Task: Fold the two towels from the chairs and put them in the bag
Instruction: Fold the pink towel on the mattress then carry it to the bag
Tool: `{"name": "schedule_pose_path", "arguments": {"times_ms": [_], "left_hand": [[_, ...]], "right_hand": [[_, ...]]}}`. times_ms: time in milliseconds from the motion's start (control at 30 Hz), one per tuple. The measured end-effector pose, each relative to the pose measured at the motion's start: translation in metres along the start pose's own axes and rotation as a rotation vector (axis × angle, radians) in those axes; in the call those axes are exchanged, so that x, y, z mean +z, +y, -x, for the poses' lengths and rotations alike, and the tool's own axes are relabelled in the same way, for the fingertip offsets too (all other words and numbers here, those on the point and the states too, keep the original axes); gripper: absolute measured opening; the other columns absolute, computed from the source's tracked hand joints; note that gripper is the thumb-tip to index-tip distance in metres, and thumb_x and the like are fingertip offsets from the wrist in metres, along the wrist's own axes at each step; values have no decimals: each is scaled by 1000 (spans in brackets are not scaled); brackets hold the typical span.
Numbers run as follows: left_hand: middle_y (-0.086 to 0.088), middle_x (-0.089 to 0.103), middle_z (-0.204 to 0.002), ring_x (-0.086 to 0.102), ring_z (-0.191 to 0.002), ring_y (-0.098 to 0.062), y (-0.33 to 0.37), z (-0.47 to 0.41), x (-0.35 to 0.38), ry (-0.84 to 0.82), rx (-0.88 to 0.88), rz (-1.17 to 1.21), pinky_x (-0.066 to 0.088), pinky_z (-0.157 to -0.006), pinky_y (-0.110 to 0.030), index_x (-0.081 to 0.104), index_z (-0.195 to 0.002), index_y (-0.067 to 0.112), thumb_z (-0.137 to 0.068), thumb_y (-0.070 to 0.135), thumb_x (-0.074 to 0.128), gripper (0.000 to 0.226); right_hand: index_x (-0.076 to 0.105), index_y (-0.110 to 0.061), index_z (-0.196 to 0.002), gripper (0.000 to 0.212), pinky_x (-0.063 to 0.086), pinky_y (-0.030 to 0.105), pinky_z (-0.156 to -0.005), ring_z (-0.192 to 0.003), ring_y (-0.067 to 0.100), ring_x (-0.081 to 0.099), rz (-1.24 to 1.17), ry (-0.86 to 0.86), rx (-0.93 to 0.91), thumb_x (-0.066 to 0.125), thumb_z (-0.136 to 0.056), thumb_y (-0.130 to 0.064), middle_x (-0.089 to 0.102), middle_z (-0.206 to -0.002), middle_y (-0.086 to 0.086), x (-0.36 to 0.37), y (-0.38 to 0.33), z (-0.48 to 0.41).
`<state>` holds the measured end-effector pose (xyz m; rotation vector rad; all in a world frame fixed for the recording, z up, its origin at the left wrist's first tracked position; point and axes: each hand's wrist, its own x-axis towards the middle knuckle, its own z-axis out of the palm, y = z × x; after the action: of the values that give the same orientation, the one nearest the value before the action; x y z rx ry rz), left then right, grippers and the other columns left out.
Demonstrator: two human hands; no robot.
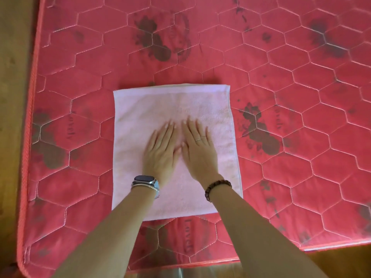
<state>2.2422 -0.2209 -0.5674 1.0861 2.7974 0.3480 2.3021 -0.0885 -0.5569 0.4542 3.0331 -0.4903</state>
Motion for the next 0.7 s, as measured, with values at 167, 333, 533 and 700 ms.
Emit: {"name": "schedule_pose_path", "arguments": {"times_ms": [167, 333, 533, 700], "left_hand": [[-9, 22, -165, 21, -153, -21, -43, 0, -6, 12, 47, -97, 21, -123, -46, 25, -156, 5, -105, 37, 27, 60], [-11, 11, -167, 11, -155, -24, -89, 0, -17, -20, -56, -72, 15, -125, -47, 14, -158, 4, -105, 38, 21, 64], [-17, 13, -166, 13, -155, -29, -80, -12, -23, -10, -25, -104, 18, -124, -50, 15, -156, 0, -106, 41, 17, 65], [-11, 18, -165, 18, -153, -24, -46, -47, -16, 55, 82, -70, 19, -123, -49, 20, -155, 3, -105, 29, 27, 57]], "right_hand": [[5, -18, -157, 64, 5, 43, -124, -152, 18, 0, 106, -28, 22, 24, -103, -48, 4, -165, -1, -12, 38, -14], [-1, -17, -157, 65, 5, 42, -124, -152, 15, -4, 119, -21, 183, 22, -103, -47, -3, -165, -2, -24, 71, -24], [9, -12, -156, 59, 6, 41, -124, -152, 18, 0, 115, 12, 117, 22, -105, -39, 6, -165, 3, -26, 61, -34], [18, -13, -155, 54, 16, 46, -122, -152, 25, 8, 58, -39, -214, 27, -105, -32, 13, -164, 4, -16, 24, -61]]}}
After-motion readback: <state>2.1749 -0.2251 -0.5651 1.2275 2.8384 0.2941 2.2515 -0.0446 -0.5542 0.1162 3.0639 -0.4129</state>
